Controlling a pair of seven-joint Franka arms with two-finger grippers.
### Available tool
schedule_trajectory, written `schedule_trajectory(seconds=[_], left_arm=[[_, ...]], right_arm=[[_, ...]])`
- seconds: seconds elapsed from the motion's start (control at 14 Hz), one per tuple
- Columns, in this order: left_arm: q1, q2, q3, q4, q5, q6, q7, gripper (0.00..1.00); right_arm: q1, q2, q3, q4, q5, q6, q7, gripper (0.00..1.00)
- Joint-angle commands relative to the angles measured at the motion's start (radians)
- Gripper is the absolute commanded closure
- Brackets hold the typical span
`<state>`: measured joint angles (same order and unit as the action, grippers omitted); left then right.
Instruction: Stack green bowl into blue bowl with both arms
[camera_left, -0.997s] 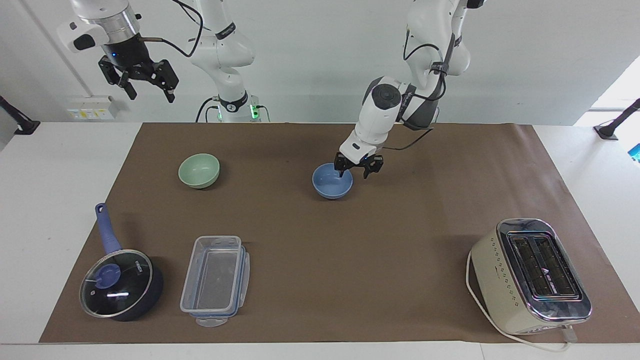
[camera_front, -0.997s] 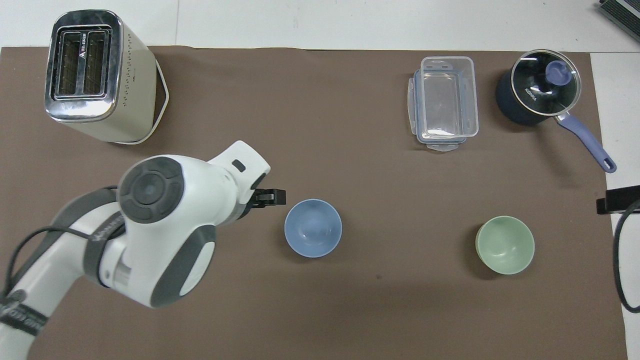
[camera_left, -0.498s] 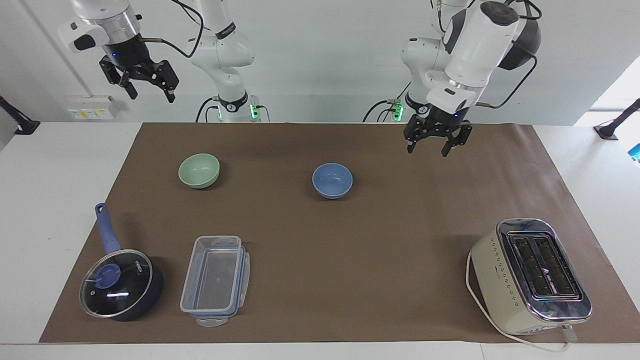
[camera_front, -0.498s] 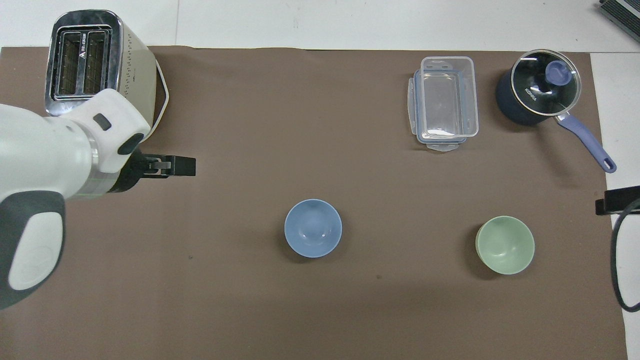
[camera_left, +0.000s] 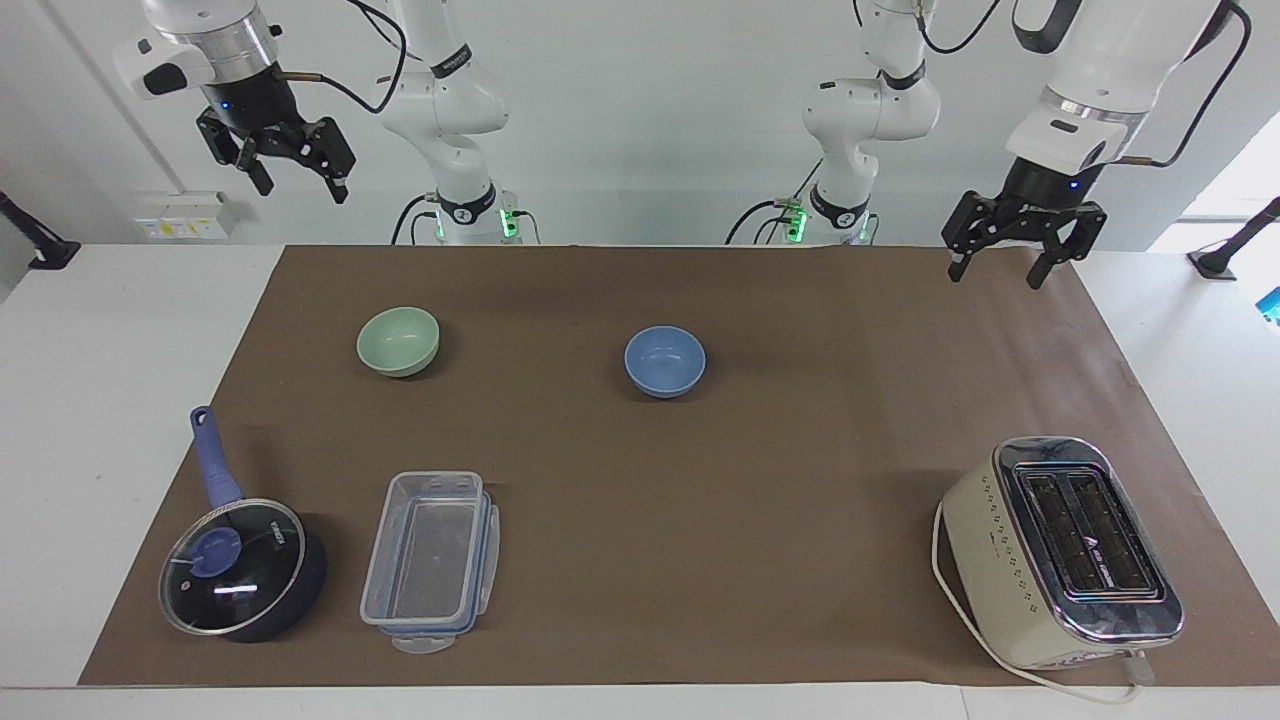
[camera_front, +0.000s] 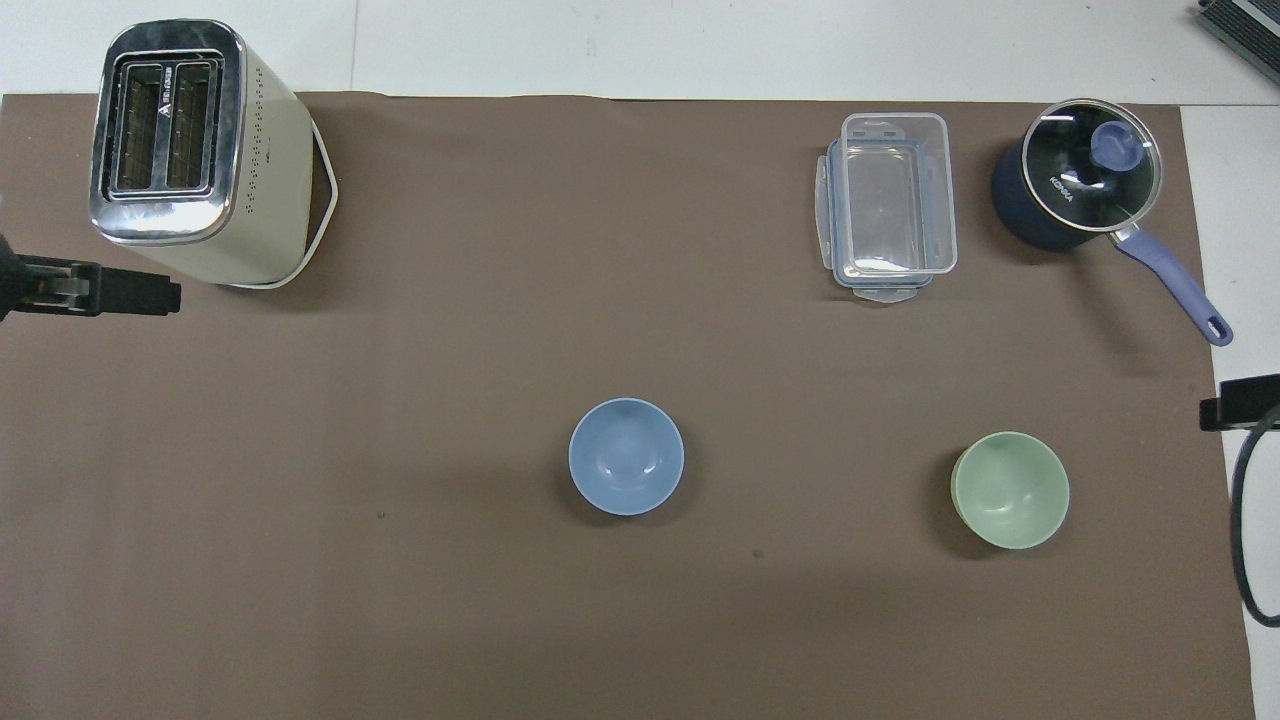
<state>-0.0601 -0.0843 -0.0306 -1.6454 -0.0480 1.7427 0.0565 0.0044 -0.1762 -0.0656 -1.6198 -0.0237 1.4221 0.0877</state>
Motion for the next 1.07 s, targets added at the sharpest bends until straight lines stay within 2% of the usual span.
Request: schedule_trajectory(seconds=[0.0,0.36,1.0], left_arm=[[0.025,0.035,-0.012,0.05,0.016,-0.072,0.006,0.0],[0.034,0.119,-0.014,0.188,0.019,-0.161,0.003,0.0],[0.022,0.081,-0.017,0.144,0.049,-0.198,-0.003,0.0]], right_arm=[[-0.006,-0.017,0.01,-0.017,0.001,0.02,0.003,0.0],[0.0,-0.017,0.013,-0.02,0.001,0.021,-0.04,0.0],[0.0,-0.017,0.012,-0.022,0.002,0.021,-0.037,0.0]])
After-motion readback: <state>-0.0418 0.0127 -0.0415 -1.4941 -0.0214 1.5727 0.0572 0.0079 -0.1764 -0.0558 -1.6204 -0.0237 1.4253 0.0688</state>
